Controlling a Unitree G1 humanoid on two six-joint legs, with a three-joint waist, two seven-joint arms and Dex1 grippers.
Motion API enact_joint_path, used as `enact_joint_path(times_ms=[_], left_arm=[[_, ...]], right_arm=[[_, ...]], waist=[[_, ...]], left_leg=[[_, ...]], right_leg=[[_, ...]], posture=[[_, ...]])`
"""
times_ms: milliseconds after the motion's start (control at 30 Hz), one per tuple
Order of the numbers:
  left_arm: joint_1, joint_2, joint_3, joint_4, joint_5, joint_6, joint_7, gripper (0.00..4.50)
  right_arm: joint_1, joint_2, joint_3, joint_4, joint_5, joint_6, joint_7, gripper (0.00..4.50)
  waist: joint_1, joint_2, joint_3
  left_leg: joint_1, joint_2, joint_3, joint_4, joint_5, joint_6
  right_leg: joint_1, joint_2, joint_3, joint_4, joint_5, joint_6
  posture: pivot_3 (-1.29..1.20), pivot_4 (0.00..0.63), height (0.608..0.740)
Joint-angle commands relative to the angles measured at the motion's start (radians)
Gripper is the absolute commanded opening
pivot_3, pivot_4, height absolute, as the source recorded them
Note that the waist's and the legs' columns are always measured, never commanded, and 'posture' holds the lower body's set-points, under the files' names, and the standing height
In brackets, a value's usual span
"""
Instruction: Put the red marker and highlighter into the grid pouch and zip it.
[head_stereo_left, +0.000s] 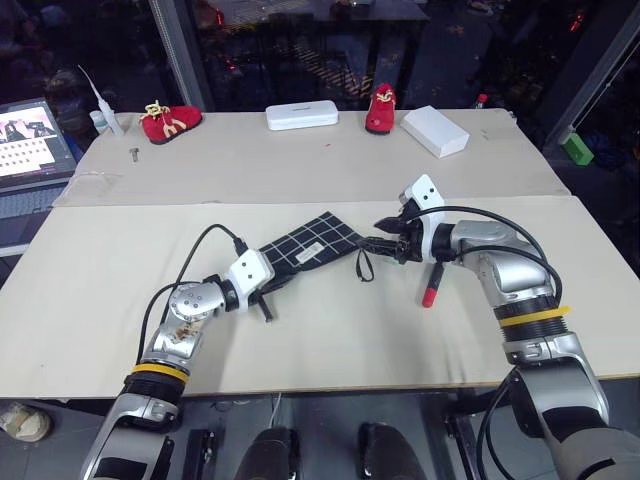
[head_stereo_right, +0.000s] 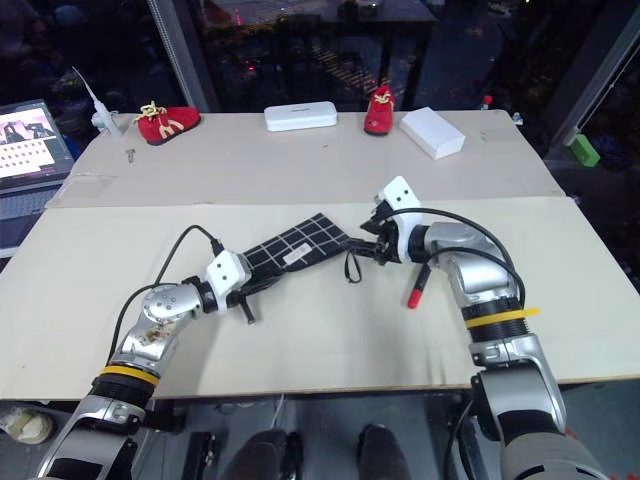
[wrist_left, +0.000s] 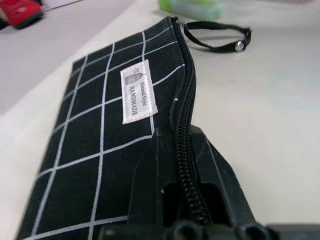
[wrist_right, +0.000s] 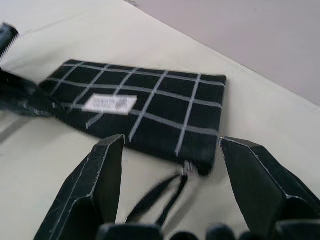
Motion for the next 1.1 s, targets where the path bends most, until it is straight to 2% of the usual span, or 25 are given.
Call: enact_joint_path(times_ms=[33,200,600,967,1067,1100], left_arm=[[-0.014,0.026,0.060,-0.116,-0.055,0.090,0.009,0.00],[0.022,0.045,0.069,-0.171,-0.068,0.144,-0.002,0.00],[0.024,-0.013,0.074,-0.191,-0.097,0.201,0.038,0.00],[0.014,-0.020,0.076,-0.197,-0.110,0.217,0.038,0.00],[0.016,-0.022,0.074,-0.202,-0.110,0.219,0.038,0.00],[0.016,-0.023,0.073,-0.202,-0.110,0.220,0.039,0.00]], right_arm=[[-0.041,-0.016,-0.028,0.002,0.009,-0.029,0.016,3.39],[-0.051,-0.004,-0.025,0.030,0.000,-0.039,0.009,3.39],[-0.065,0.082,0.011,0.099,-0.045,-0.042,-0.049,3.39],[-0.144,0.162,-0.007,0.294,-0.087,-0.100,-0.159,3.39],[-0.166,0.167,-0.016,0.349,-0.098,-0.142,-0.180,2.69],[-0.169,0.166,-0.015,0.354,-0.098,-0.152,-0.173,2.33]], waist=[[-0.001,0.000,0.000],[-0.005,0.000,0.000],[-0.001,0.000,0.000],[-0.003,0.000,0.000],[-0.003,0.000,0.000],[-0.002,0.000,0.000]], left_leg=[[0.000,0.000,0.000,0.000,0.000,0.000],[0.001,0.001,0.000,0.000,0.000,0.000],[0.000,0.000,0.000,0.000,0.000,0.000],[0.000,0.000,0.000,0.000,0.000,-0.001],[0.000,0.000,0.000,0.000,0.000,-0.001],[0.000,0.000,0.000,0.000,0.000,-0.001]], right_leg=[[0.000,0.000,0.000,0.000,0.000,0.000],[0.000,0.001,0.001,0.000,0.000,0.000],[0.000,0.001,0.001,0.000,0.000,-0.001],[0.000,0.001,0.001,0.000,0.001,-0.001],[0.000,0.001,0.001,0.000,0.001,-0.001],[0.000,0.001,0.001,0.000,0.001,-0.001]], posture=[[0.00,0.150,0.740],[0.00,0.150,0.740],[0.00,0.150,0.740],[0.00,0.150,0.740],[0.00,0.150,0.740],[0.00,0.150,0.740]])
